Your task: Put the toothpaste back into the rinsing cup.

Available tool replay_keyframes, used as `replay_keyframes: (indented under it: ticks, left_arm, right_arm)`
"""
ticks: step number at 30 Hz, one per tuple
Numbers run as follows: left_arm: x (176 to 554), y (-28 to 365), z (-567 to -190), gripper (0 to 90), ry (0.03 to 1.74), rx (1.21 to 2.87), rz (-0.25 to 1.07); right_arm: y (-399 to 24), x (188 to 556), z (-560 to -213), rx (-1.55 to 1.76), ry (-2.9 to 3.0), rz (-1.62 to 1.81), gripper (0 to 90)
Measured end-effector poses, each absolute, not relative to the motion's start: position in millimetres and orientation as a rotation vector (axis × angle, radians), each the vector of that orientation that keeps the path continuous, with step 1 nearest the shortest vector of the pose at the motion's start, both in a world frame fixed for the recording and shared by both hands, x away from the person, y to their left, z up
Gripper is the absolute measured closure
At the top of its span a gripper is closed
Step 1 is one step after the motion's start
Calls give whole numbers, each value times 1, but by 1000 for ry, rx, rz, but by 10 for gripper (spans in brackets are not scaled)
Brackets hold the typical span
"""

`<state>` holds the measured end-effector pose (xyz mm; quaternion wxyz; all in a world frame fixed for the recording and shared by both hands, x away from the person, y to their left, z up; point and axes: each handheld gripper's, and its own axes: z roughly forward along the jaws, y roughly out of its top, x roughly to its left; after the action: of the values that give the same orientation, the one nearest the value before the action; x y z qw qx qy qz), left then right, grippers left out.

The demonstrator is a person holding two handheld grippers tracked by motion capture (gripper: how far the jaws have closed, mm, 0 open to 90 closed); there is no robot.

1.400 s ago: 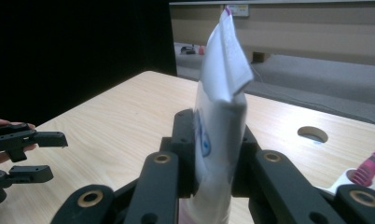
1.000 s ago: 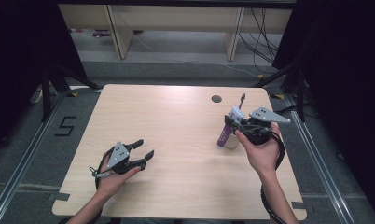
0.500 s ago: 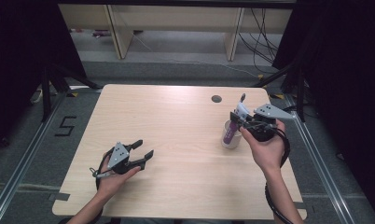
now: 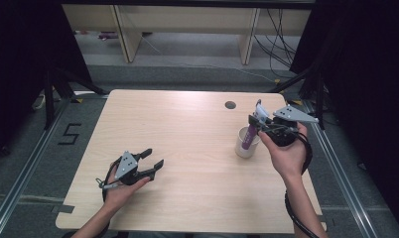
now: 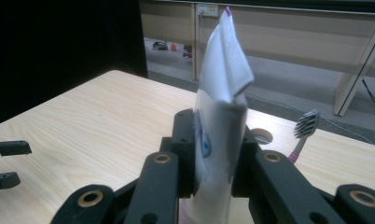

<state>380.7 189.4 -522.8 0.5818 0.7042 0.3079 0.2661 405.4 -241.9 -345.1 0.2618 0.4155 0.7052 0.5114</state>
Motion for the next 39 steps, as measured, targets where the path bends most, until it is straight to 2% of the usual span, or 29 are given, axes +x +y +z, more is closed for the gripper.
replay_keyframes:
  ticks: [39]
  left_arm:
    - [381, 190, -523, 362, 723, 1643, 620]
  right_arm:
    - [-250, 414, -316, 1105, 1860, 1371, 777]
